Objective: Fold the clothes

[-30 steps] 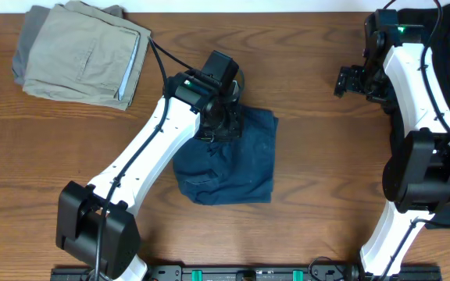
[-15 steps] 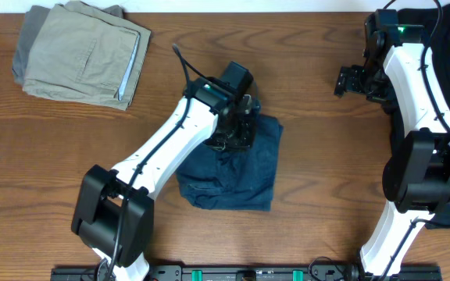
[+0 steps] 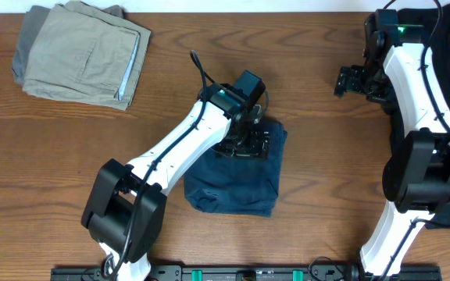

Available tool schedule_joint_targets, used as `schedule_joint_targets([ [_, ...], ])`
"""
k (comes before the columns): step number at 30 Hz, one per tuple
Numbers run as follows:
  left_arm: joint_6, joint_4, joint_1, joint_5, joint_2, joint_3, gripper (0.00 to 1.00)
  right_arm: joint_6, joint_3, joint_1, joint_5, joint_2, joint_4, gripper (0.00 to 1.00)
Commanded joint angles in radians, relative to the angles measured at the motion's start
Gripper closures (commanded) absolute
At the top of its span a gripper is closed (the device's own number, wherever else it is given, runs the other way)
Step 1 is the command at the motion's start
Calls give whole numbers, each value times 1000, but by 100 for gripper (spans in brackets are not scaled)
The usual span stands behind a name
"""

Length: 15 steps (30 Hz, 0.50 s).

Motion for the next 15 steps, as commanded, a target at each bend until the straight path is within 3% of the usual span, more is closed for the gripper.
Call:
schedule_joint_targets([
  [1, 0, -40, 12, 20, 2, 15, 18, -3, 5, -1, 17, 0, -1, 1],
  [3, 14, -51, 20, 20, 2, 29, 21, -3, 5, -1, 17, 0, -1, 1],
  [9, 26, -29, 26, 16, 5, 29, 70, -3, 5, -1, 17, 0, -1, 1],
  [12, 24, -24, 20, 4, 5, 5, 87, -3, 5, -1, 17, 0, -1, 1],
  [15, 14, -24, 9, -10, 5, -41, 89, -3, 5, -1, 17, 0, -1, 1],
])
